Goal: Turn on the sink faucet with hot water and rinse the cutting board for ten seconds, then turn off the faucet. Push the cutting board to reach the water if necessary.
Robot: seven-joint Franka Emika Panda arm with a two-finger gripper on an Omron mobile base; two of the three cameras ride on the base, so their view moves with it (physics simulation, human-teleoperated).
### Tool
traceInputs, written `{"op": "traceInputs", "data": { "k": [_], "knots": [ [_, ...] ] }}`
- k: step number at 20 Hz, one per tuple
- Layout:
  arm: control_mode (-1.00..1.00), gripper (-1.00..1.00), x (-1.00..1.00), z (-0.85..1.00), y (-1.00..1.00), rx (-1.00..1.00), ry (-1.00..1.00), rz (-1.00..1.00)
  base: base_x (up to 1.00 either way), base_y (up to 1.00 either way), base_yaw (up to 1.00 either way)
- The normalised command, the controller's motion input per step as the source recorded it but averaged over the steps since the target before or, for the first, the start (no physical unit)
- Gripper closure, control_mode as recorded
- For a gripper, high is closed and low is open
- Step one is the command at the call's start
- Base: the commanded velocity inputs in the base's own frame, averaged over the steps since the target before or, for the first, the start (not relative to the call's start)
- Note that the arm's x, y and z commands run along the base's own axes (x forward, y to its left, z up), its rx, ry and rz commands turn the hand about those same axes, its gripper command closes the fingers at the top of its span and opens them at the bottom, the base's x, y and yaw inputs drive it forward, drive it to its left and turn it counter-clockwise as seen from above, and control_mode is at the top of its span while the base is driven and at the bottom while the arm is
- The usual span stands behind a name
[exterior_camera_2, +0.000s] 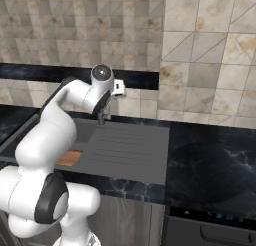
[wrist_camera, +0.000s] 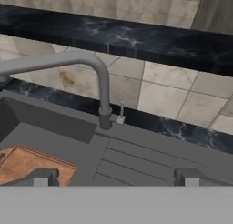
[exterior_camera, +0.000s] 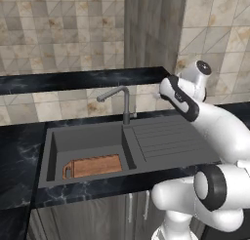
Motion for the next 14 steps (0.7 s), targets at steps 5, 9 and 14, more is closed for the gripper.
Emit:
{"op": "traceInputs", "data": {
  "k": [5,9,14],
  "knots": [
    [-1.0,-1.0,0.0,-0.3,-0.4,0.0,-0.25,0.21,0.0,0.0,0.0],
    [-1.0,-1.0,0.04,-0.13,-0.03,0.0,-0.12,0.06,0.0,0.0,0.0],
    [-1.0,-1.0,0.23,-0.14,0.02,0.0,-0.01,0.0,0.0,0.0,0.0]
  ]
}}
